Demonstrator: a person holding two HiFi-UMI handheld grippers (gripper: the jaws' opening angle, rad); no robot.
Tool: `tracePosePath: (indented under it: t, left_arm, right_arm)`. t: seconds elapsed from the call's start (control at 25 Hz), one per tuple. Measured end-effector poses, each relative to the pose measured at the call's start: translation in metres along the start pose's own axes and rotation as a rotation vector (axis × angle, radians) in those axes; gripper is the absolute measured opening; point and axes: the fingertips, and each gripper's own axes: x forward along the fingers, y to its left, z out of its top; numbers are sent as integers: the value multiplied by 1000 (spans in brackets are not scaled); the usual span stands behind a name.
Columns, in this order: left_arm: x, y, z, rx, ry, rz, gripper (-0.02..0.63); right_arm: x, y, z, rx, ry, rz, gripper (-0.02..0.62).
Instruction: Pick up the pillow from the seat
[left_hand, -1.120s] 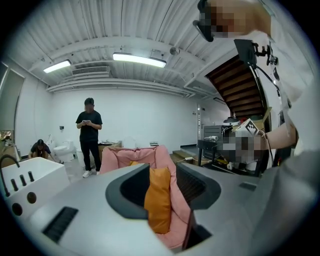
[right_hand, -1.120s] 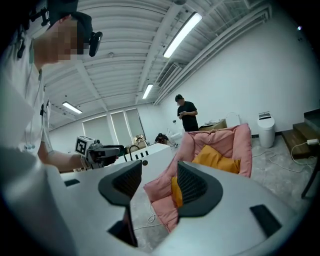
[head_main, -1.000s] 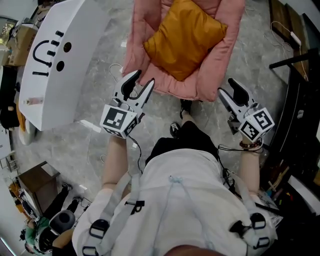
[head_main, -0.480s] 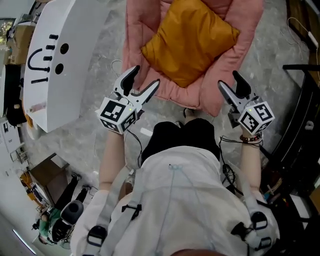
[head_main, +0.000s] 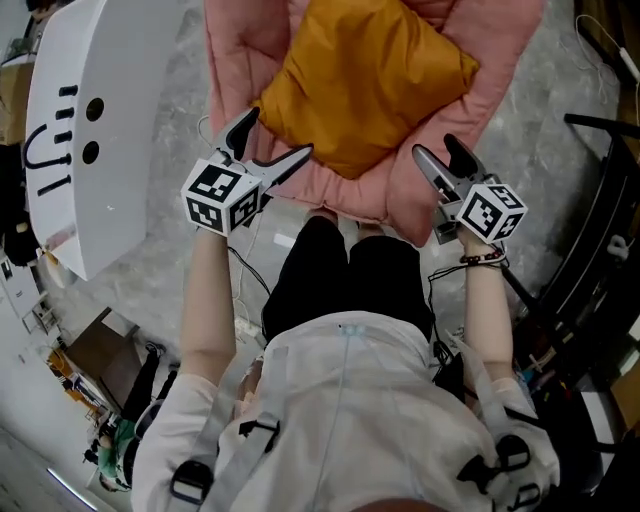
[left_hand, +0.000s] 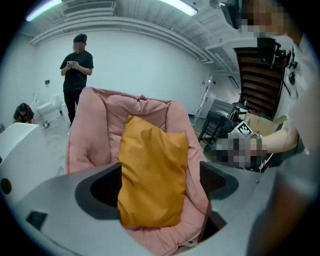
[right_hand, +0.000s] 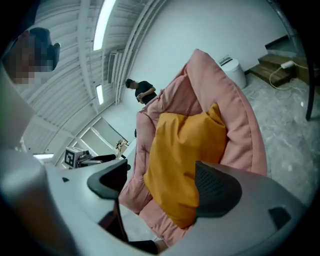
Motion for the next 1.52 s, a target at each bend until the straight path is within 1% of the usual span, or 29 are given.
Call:
tracePosePath:
  t: [0.08, 0.2, 0.32, 0.4, 0.48, 0.6, 0.72, 0.8, 0.96, 1.12, 1.24, 1.36, 1.4, 1.44, 1.52]
  left_arm:
    - [24, 17, -8, -8, 45, -27, 490]
    - [58, 56, -17, 3, 104, -41, 508]
    - [92, 85, -38, 9, 181, -80, 513]
    - [114, 100, -52, 10, 230, -117, 517]
    - [133, 115, -62, 16, 277, -158, 518]
    - [156, 131, -75, 29, 339, -216, 518]
    - [180, 137, -86, 33, 378, -241, 523]
    - [197, 139, -89, 20, 381, -263, 526]
    - [218, 146, -88, -51, 362, -328, 531]
    - [230, 139, -90, -61, 353, -385, 531]
    - [239, 139, -88, -47, 343, -389, 531]
    - [242, 141, -84, -69, 331, -378, 526]
    - [242, 140, -84, -81, 327, -378, 513]
    - [242, 139, -85, -90, 325, -381, 489]
    - [238, 128, -86, -96, 329, -404, 413]
  right_arm:
    - [14, -21, -7, 53, 10, -15, 403]
    - [50, -46, -22, 94, 31, -40, 405]
    - [75, -73, -42, 119, 88, -107, 408]
    - [84, -90, -49, 90, 139, -166, 408]
    - [94, -104, -49, 51, 174, -200, 408]
    - [113, -110, -45, 29, 186, -190, 408]
    - [121, -110, -46, -26, 190, -194, 408]
    - [131, -111, -43, -65, 191, -201, 415]
    - [156, -114, -38, -129, 205, -260, 417]
    - [167, -126, -42, -182, 212, -326, 416]
    - [181, -134, -38, -208, 192, -376, 414]
    - [190, -136, -32, -192, 170, -368, 410]
    - [191, -136, -32, -179, 171, -355, 383]
    - [190, -137, -32, -164, 172, -342, 326]
    - [184, -136, -33, -148, 173, -309, 249]
